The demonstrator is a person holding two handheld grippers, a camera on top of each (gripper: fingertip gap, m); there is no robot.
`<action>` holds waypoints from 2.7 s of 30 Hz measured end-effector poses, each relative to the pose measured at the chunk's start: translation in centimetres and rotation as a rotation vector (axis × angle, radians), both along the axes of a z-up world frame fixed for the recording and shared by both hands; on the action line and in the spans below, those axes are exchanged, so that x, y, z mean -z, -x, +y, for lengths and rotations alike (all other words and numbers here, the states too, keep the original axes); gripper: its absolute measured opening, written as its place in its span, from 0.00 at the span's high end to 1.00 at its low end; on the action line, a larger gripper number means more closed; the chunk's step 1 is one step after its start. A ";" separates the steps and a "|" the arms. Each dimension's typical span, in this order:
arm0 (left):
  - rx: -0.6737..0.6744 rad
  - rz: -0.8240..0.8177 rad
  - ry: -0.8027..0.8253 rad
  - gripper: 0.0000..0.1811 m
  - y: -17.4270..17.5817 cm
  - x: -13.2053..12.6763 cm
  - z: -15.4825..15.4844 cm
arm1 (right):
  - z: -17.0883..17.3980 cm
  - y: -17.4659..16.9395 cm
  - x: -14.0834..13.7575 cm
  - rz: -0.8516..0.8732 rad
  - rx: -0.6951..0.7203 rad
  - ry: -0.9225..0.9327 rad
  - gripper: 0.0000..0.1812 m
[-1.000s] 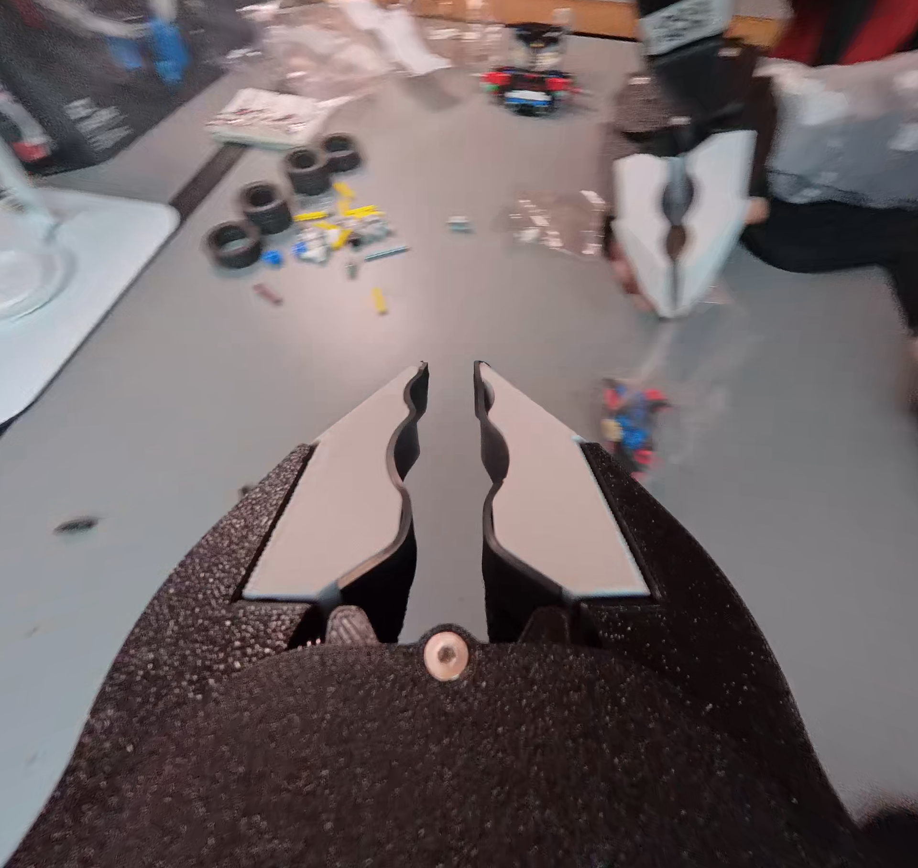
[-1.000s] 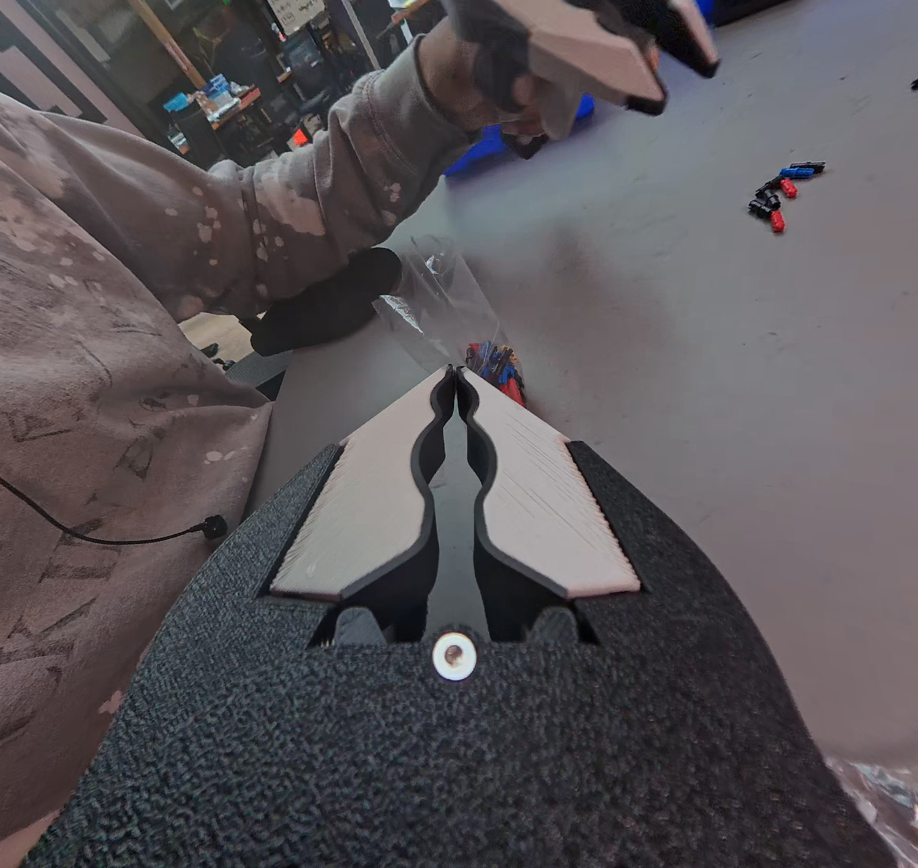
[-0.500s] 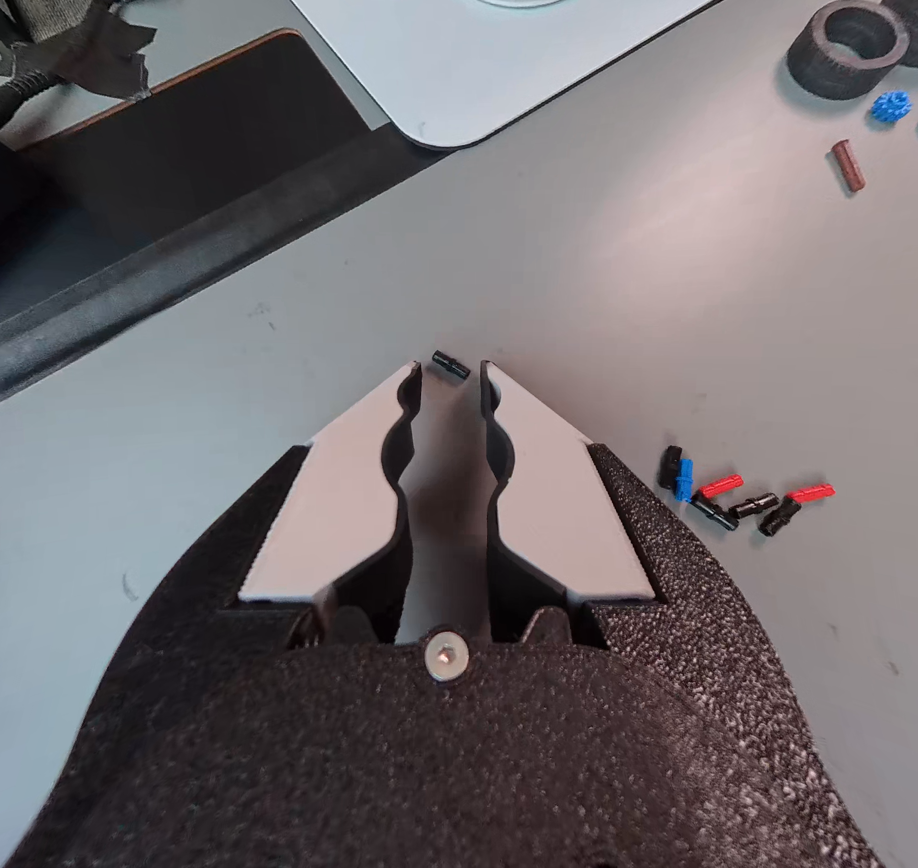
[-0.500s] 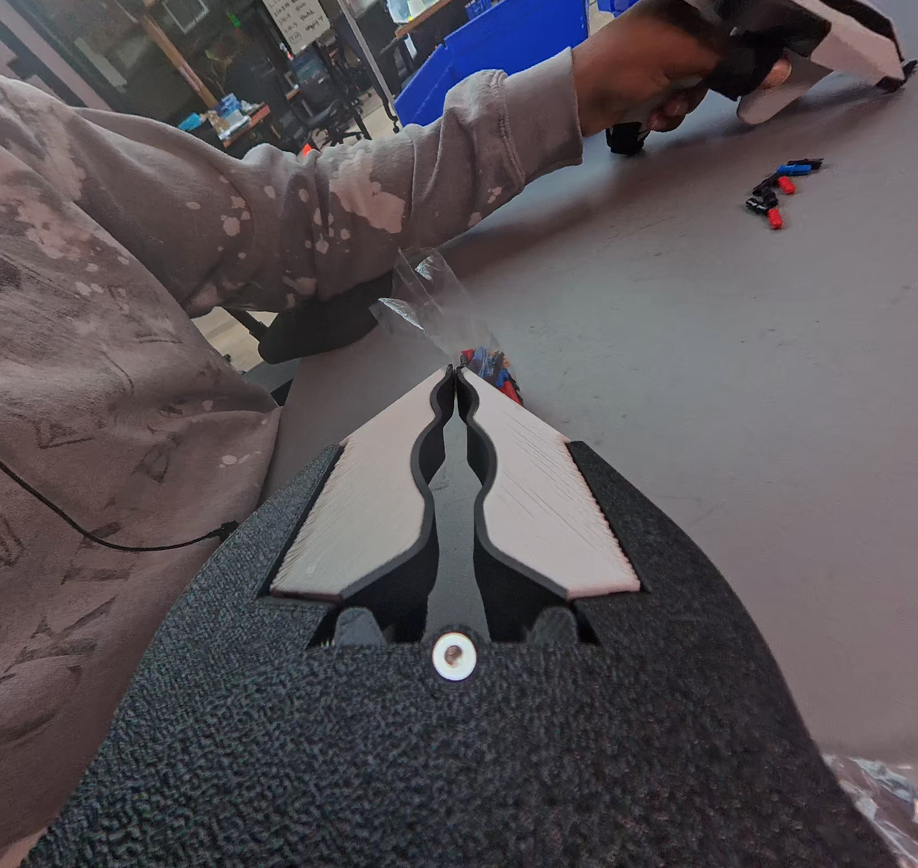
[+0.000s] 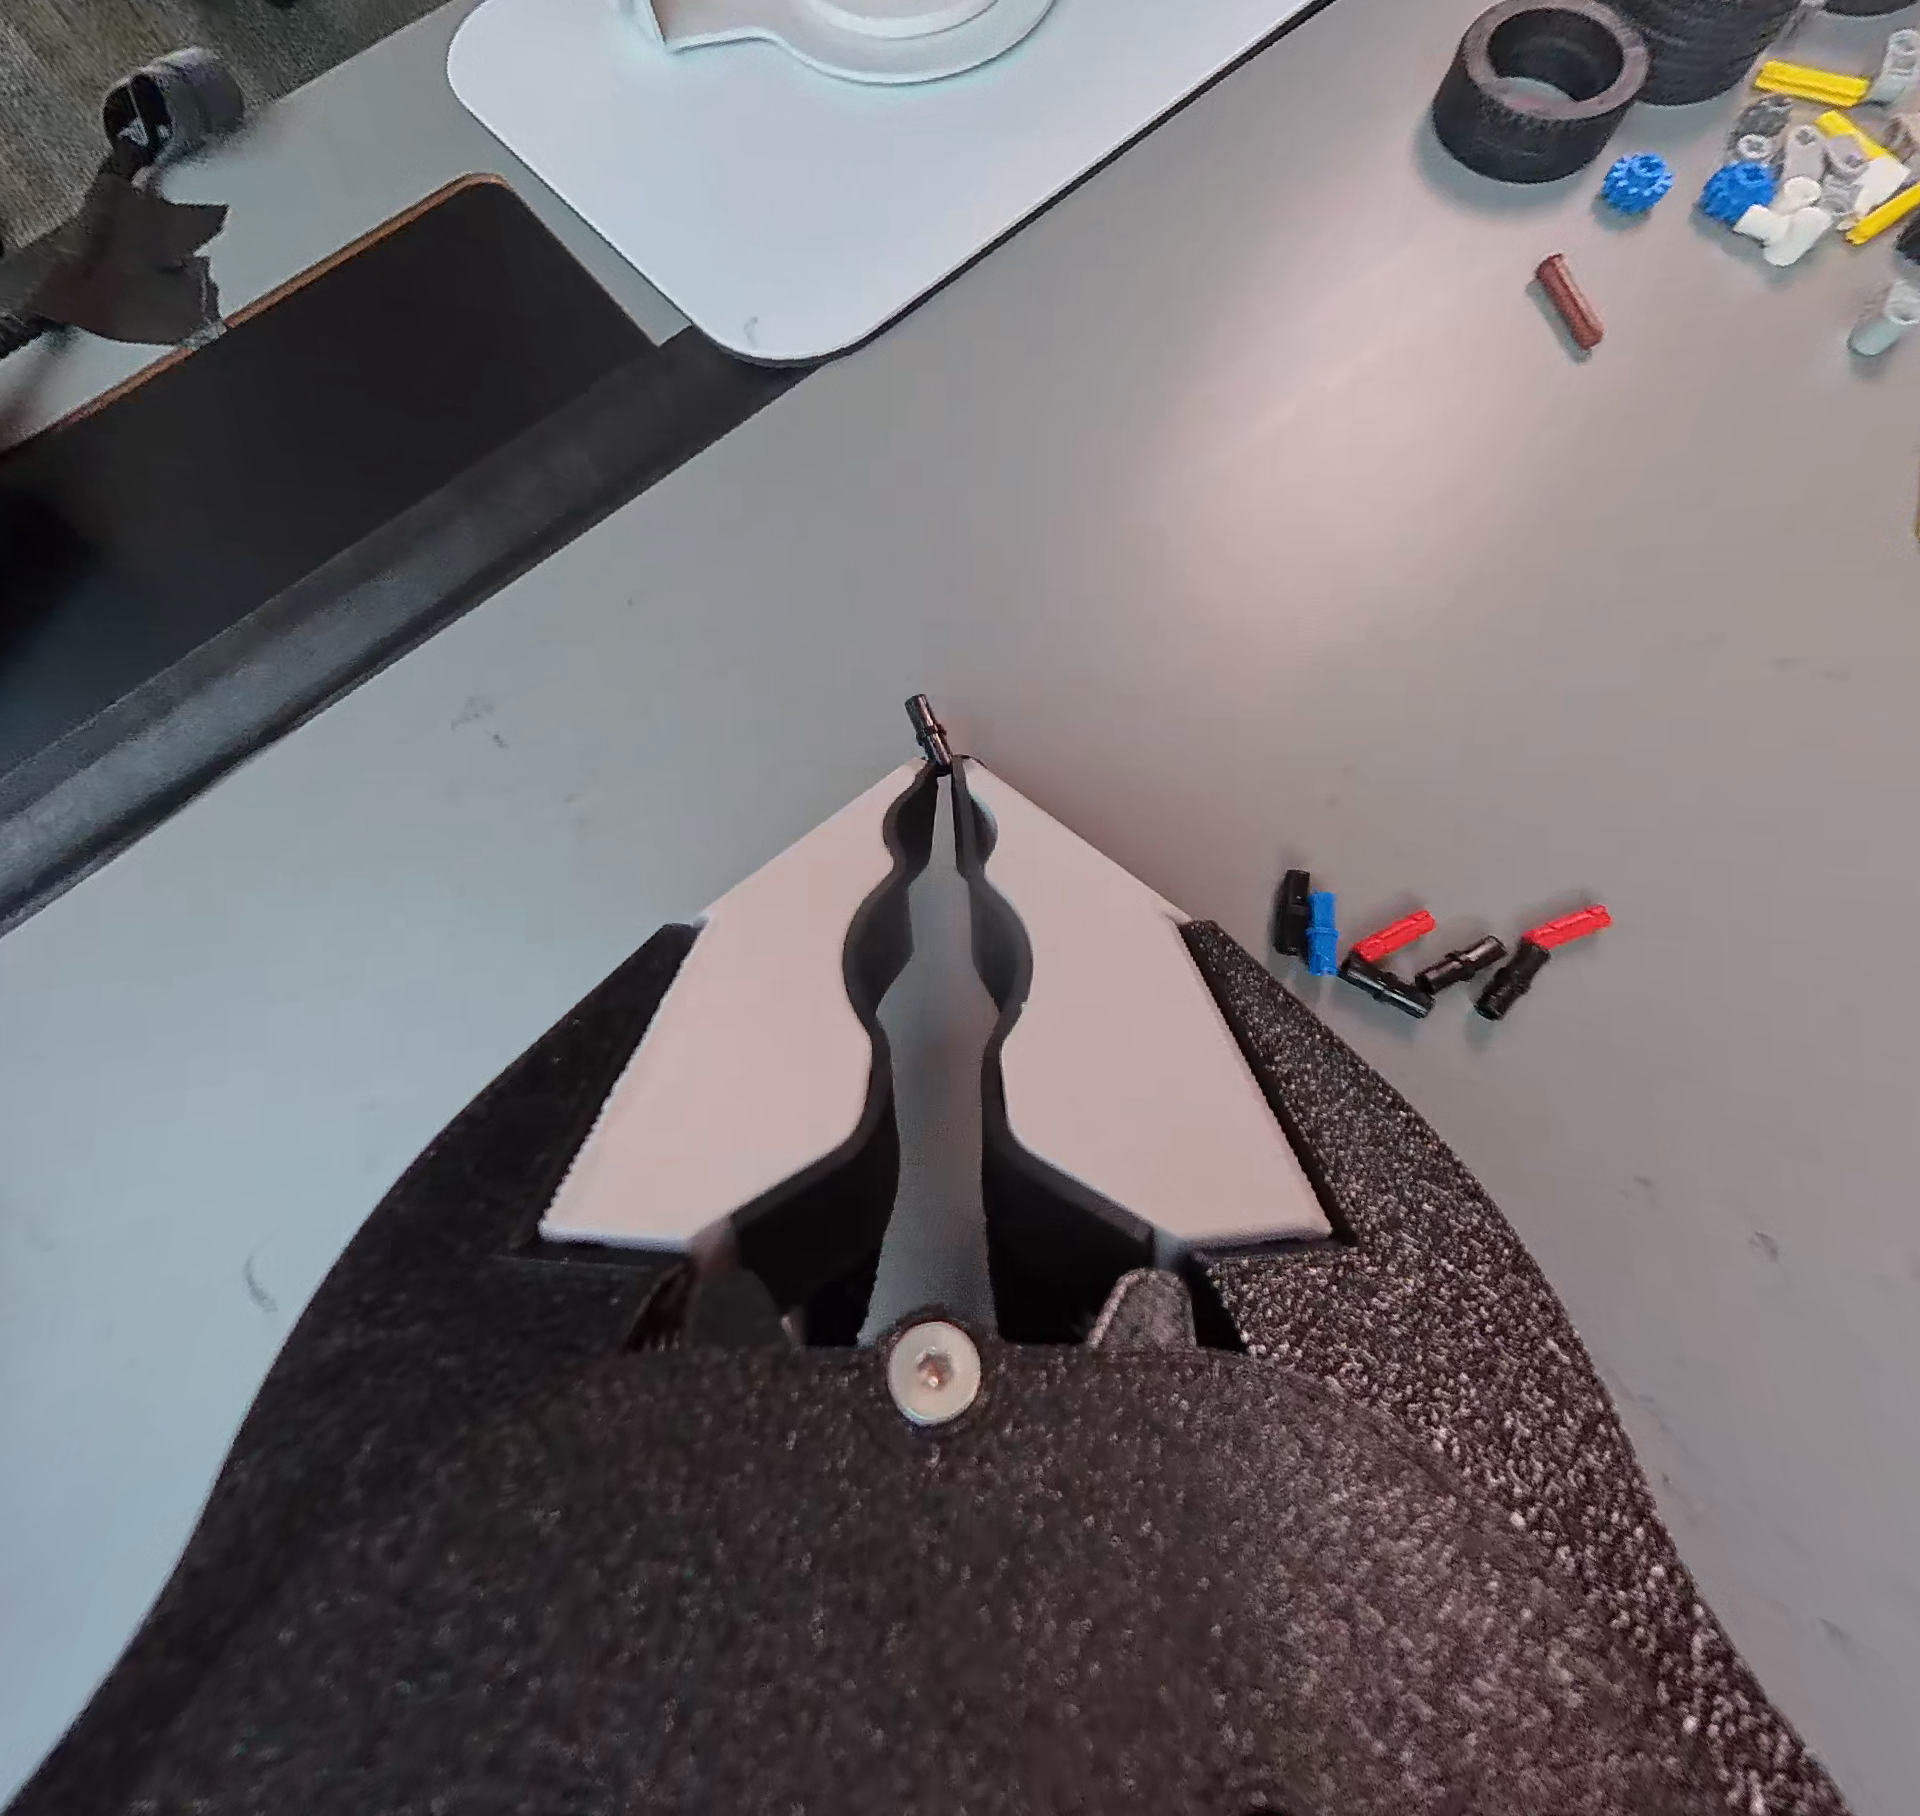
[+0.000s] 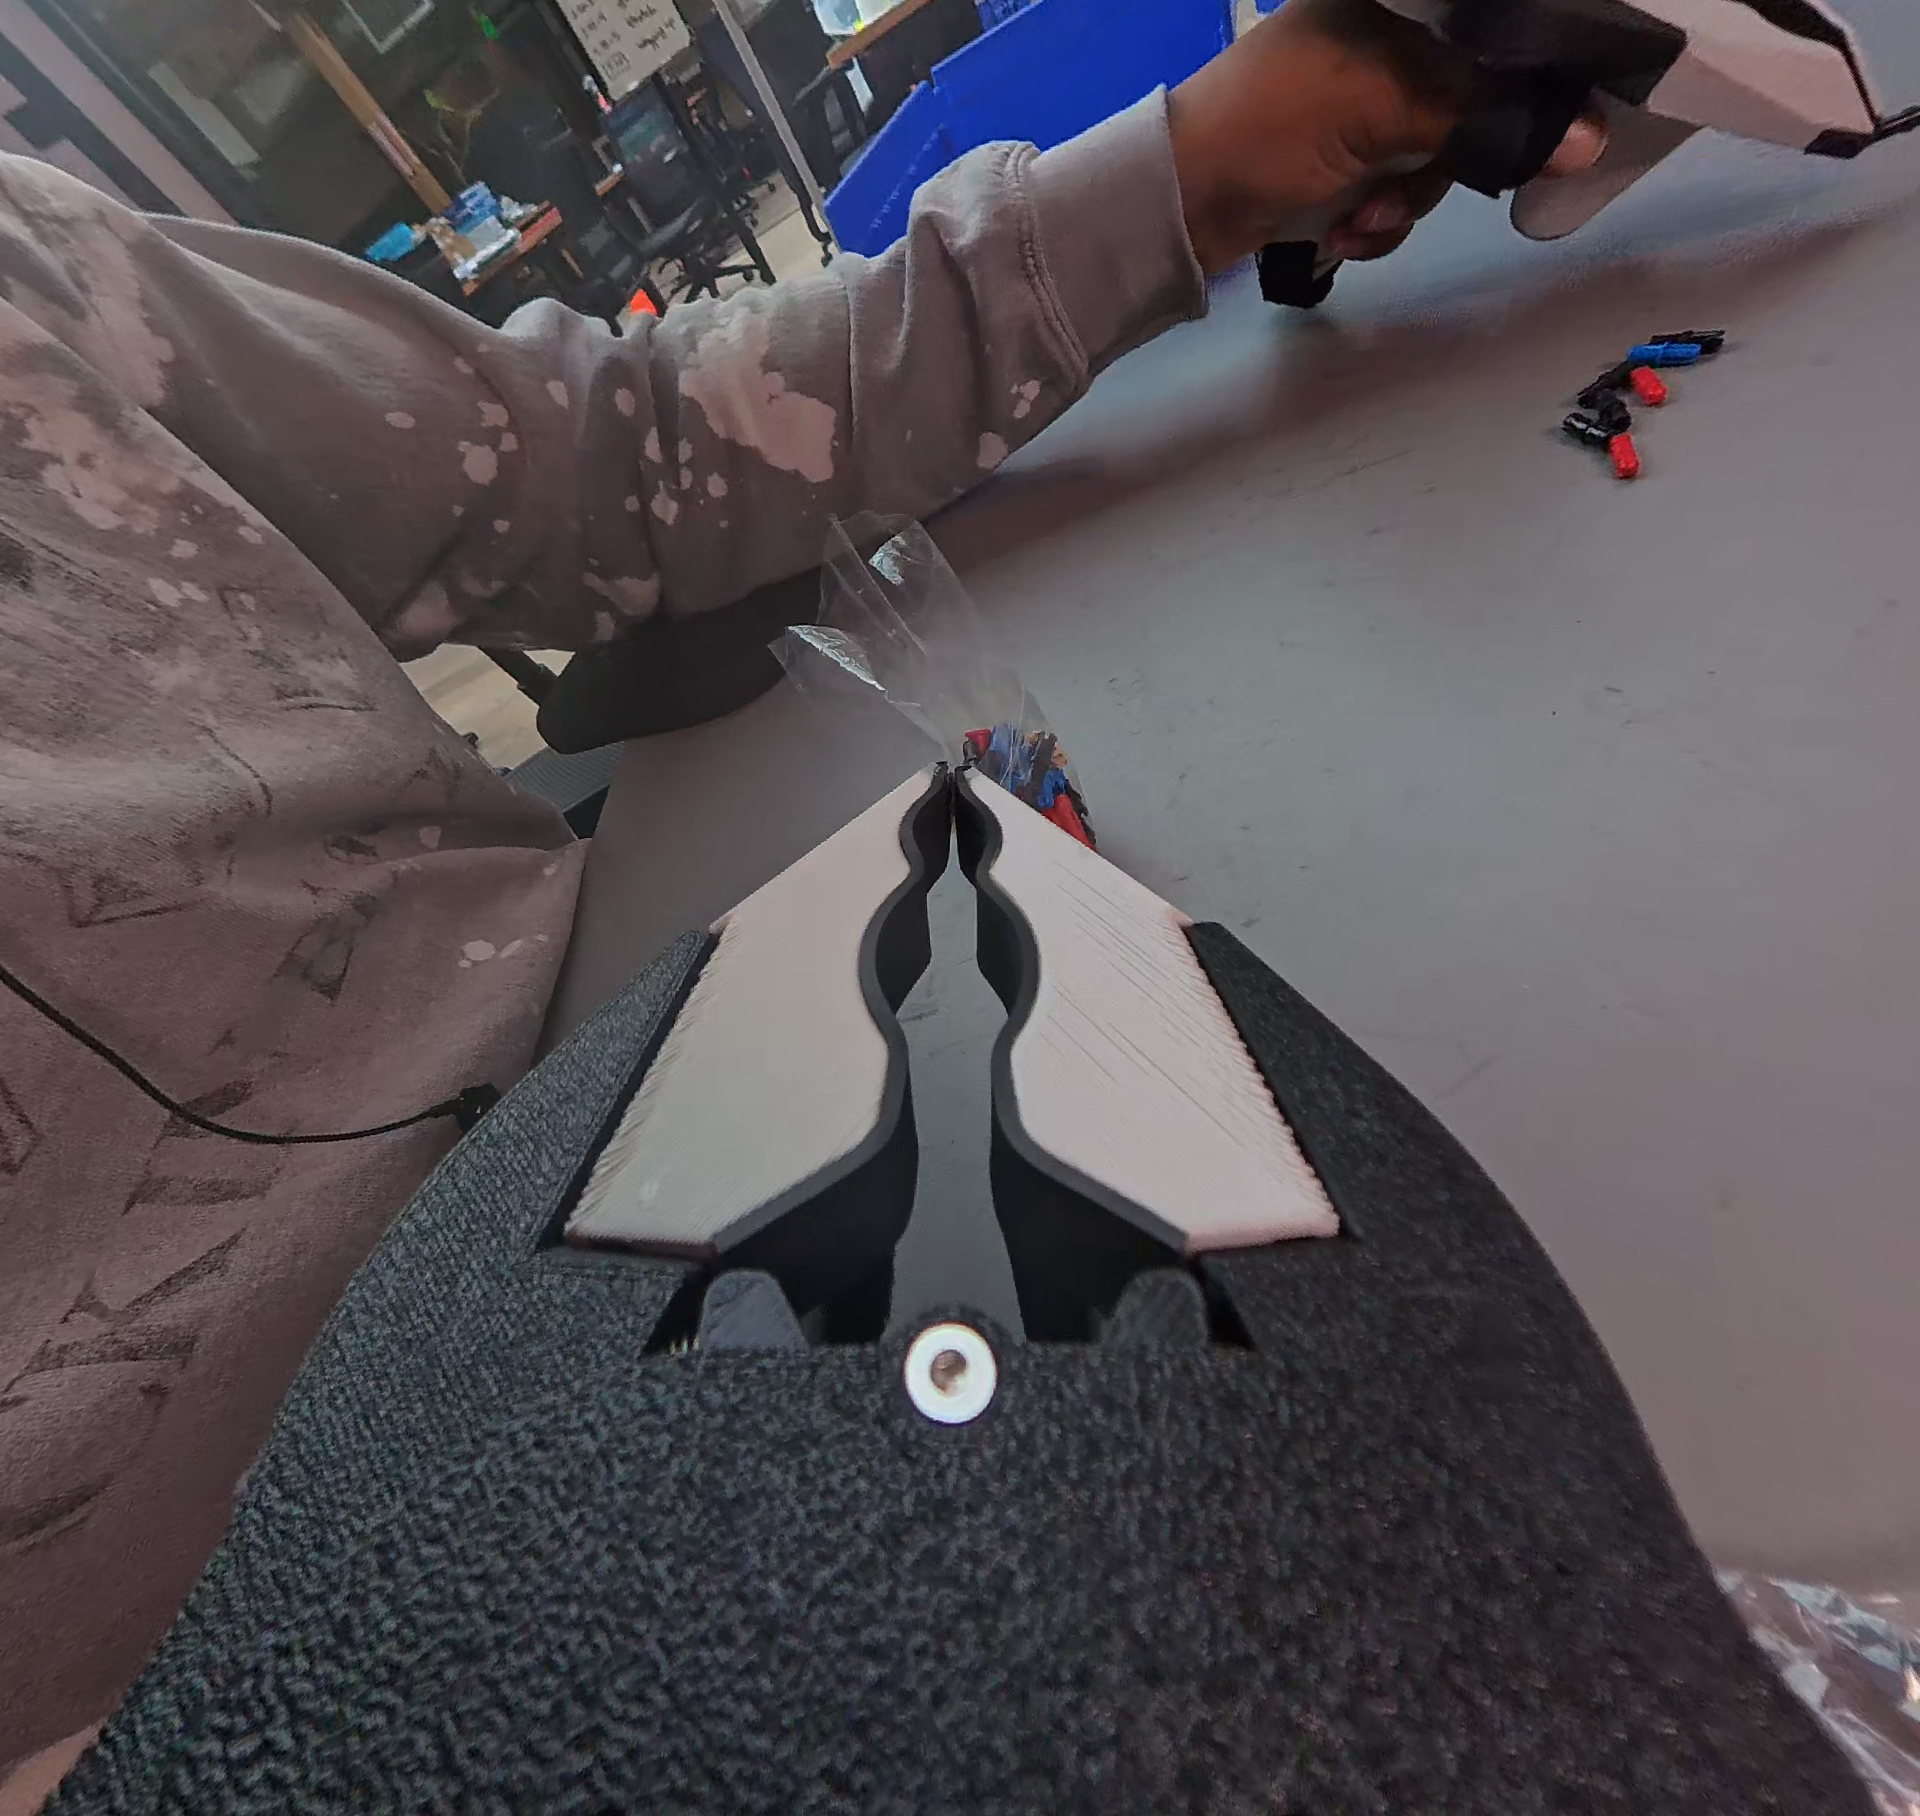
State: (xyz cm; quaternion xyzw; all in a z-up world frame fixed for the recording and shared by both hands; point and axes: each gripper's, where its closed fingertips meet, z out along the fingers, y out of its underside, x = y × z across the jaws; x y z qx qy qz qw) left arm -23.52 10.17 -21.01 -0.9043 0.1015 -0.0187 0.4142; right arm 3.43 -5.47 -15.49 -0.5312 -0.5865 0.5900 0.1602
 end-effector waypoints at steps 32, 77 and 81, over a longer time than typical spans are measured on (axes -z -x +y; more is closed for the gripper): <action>0.876 -0.001 0.041 0.88 -22.9 -0.6 -12.3 | -1.5 -1.1 0.4 -0.013 -0.099 -0.069 1.00; 0.571 -0.086 -0.049 0.89 -14.3 -4.8 -9.3 | -0.1 -0.4 0.2 -0.028 -0.017 0.027 1.00; 0.409 -0.020 0.026 0.85 -9.3 -0.4 -7.0 | -0.3 -0.3 -0.3 -0.019 -0.021 0.052 1.00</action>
